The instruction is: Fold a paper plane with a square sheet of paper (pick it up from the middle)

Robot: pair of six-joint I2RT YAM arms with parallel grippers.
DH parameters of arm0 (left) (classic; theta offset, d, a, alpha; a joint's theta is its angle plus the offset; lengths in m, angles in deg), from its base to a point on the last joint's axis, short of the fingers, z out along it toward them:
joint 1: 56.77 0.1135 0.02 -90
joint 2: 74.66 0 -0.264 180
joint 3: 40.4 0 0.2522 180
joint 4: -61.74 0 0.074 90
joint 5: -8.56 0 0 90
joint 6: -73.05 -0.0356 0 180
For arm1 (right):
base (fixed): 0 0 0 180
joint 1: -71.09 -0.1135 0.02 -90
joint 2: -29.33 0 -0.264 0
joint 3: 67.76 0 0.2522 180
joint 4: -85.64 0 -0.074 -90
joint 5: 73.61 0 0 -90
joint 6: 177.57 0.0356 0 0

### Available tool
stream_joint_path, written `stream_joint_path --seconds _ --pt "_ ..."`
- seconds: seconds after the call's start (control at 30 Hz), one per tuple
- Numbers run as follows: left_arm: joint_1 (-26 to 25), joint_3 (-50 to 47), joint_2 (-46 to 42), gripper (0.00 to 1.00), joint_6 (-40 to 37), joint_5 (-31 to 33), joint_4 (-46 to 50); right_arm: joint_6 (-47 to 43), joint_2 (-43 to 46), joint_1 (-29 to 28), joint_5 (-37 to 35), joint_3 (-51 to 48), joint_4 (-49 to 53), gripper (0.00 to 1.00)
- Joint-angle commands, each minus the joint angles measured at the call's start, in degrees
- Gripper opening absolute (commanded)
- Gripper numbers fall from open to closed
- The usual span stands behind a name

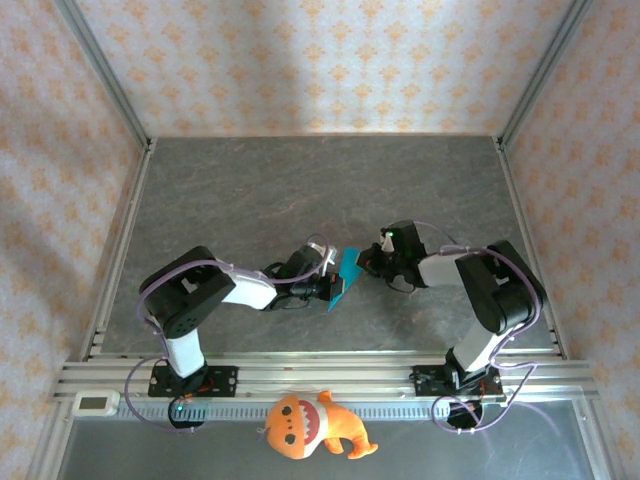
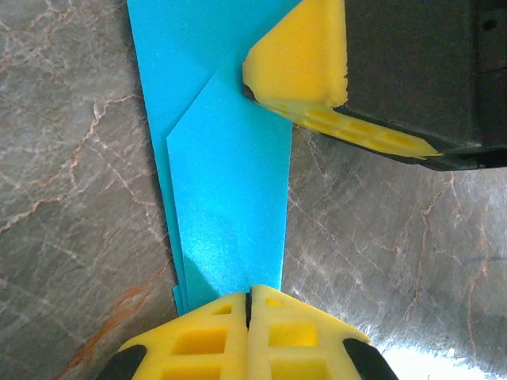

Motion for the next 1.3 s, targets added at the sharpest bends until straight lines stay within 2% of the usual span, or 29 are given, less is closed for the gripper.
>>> stream_joint_path --seconds 0.0,0.33,0.5,0.6,0.73,1.07,1.27 --pt "-0.58 -4.33 5.50 0.00 -0.11 0.98 13.95 -1.46 -1.59 2.38 -2.77 -0.81 -1.69 0.05" --pt "-0.55 -3.62 4.54 0.00 0.10 0.75 13.80 -0.51 2.77 3.76 1.99 -0.97 -3.84 0.07" --pt "-0.59 -4.09 4.36 0.00 1.39 0.58 12.36 -0.87 4.33 1.40 5.40 -1.50 -6.31 0.10" --pt "-0.57 -4.10 4.49 0.00 1.55 0.32 12.29 -2.10 3.48 -0.83 4.73 -1.08 -4.61 0.11" --pt "-0.52 -4.45 4.14 0.00 1.60 0.13 12.19 -3.97 -0.29 -1.03 2.01 -0.55 -1.48 0.10" --pt "-0.56 -4.07 3.69 0.00 0.99 0.69 13.66 -6.13 -2.75 6.23 -0.14 1.99 2.78 0.09" --pt "-0.68 -4.11 3.79 0.00 1.38 0.46 13.29 -2.88 -3.44 9.39 -0.55 0.49 -2.45 0.09"
